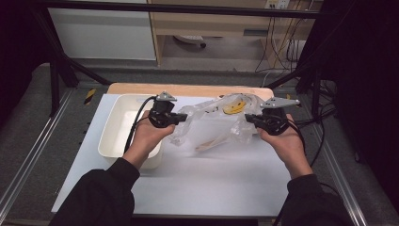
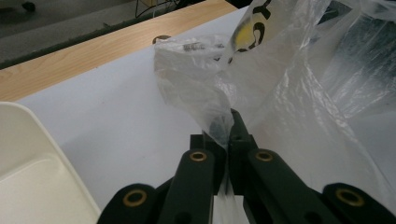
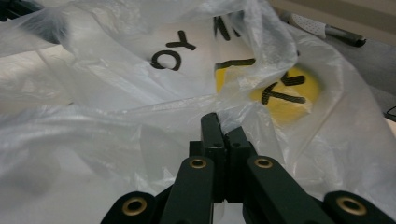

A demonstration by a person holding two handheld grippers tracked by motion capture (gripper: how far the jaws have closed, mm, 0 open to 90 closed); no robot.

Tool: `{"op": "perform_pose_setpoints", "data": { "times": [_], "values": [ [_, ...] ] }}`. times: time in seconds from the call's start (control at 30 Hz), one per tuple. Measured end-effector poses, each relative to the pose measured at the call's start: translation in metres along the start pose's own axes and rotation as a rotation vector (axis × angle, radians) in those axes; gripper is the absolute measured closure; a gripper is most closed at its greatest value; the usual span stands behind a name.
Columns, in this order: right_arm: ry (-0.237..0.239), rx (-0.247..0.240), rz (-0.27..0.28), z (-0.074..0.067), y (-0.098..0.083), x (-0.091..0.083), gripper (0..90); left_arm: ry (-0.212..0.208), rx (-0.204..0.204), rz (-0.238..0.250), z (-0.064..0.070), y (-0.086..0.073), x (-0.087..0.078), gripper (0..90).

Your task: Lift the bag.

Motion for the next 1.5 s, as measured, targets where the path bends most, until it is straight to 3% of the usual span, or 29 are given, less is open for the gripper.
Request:
{"op": "perform_pose_setpoints", "data": {
  "times": [0.6, 0.97, 1.1, 1.23, 1.5],
  "values": [
    [-0.056, 0.034, 0.054, 0.032, 0.026, -0.027, 90.0, 0.033, -0.001, 0.008, -0.027, 0.015, -0.006, 90.0],
    [-0.101, 0.061, 0.062, 0.056, 0.040, -0.038, 90.0, 0.055, -0.064, 0.025, -0.059, 0.027, -0.015, 90.0],
    [-0.110, 0.074, 0.070, 0.065, 0.046, -0.041, 90.0, 0.064, -0.084, 0.043, -0.071, 0.037, -0.021, 90.0],
    [-0.125, 0.071, 0.065, 0.072, 0.053, -0.039, 90.0, 0.083, -0.077, 0.062, -0.077, 0.051, -0.025, 90.0],
    [-0.176, 0.077, 0.088, 0.088, 0.068, -0.033, 90.0, 0.151, -0.093, 0.131, -0.088, 0.077, -0.015, 90.0]
  ]
}}
Point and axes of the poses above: each handheld gripper's, and its own axes: x roughly forward along the jaws, y roughly out of its top, z roughly to its right, the point moved 9 cm from there along x, roughly forward along the jaws, and after that the axes turned 10 degrees about y, right-handed, at the moved point
